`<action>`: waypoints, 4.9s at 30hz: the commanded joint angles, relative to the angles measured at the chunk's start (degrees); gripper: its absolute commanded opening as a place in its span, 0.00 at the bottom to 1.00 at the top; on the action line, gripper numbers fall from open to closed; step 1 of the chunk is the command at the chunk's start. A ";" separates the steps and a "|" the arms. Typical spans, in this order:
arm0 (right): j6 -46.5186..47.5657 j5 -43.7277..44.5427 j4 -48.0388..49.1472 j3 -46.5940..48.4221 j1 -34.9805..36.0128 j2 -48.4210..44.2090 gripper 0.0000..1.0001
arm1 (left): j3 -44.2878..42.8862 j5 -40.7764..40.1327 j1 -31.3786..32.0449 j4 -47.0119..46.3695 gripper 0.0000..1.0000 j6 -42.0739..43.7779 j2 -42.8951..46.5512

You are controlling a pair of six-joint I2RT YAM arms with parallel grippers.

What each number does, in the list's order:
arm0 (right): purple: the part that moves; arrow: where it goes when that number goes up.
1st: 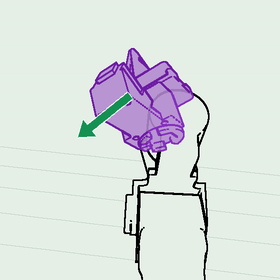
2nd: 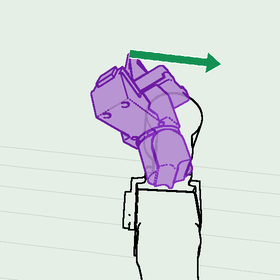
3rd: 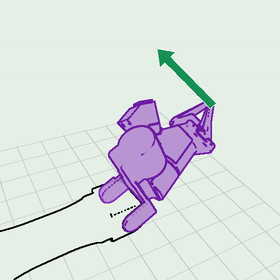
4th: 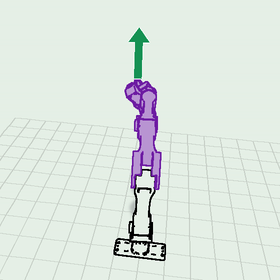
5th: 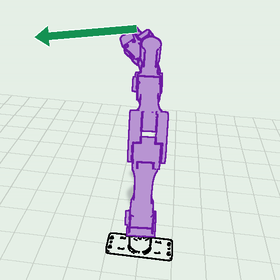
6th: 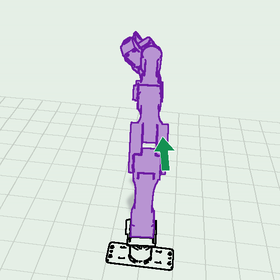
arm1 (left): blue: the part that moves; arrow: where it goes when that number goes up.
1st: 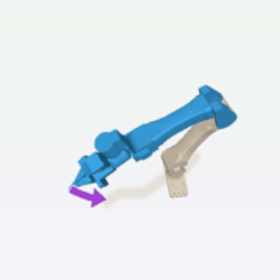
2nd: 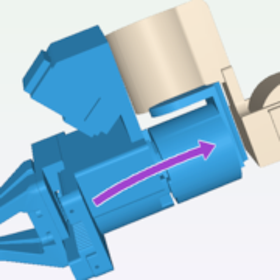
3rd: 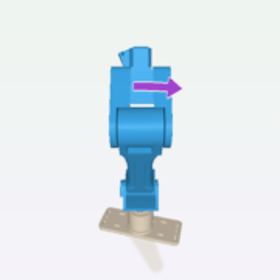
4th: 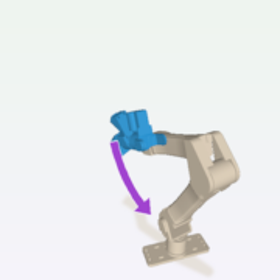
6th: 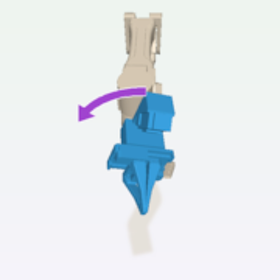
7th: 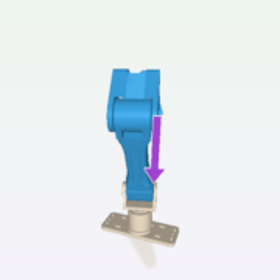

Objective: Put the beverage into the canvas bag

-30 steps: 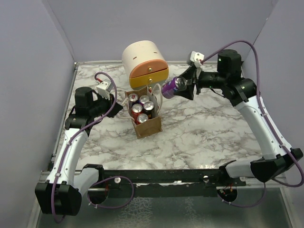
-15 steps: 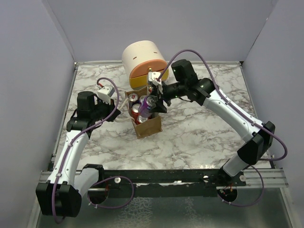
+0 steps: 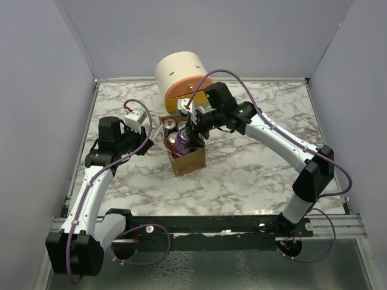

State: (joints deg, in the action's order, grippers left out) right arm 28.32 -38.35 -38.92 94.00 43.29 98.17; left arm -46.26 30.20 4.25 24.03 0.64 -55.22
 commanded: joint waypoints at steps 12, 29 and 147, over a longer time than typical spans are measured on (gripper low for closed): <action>1.15 0.00 -2.13 0.25 1.16 -1.64 0.17 | 1.32 0.74 0.18 -1.72 0.00 1.28 1.07; 1.06 13.17 -10.15 2.60 1.18 -2.22 0.15 | 2.49 1.97 0.21 -3.88 0.00 0.26 0.43; -5.46 28.93 -7.31 -3.41 4.70 5.22 0.72 | 2.58 3.31 0.24 -4.70 0.00 -1.00 -0.16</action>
State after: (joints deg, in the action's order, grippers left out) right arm 22.52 -11.97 -45.56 90.72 48.18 103.35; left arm -44.18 32.12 4.25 20.91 -0.27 -55.94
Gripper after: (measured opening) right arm 0.700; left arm 0.090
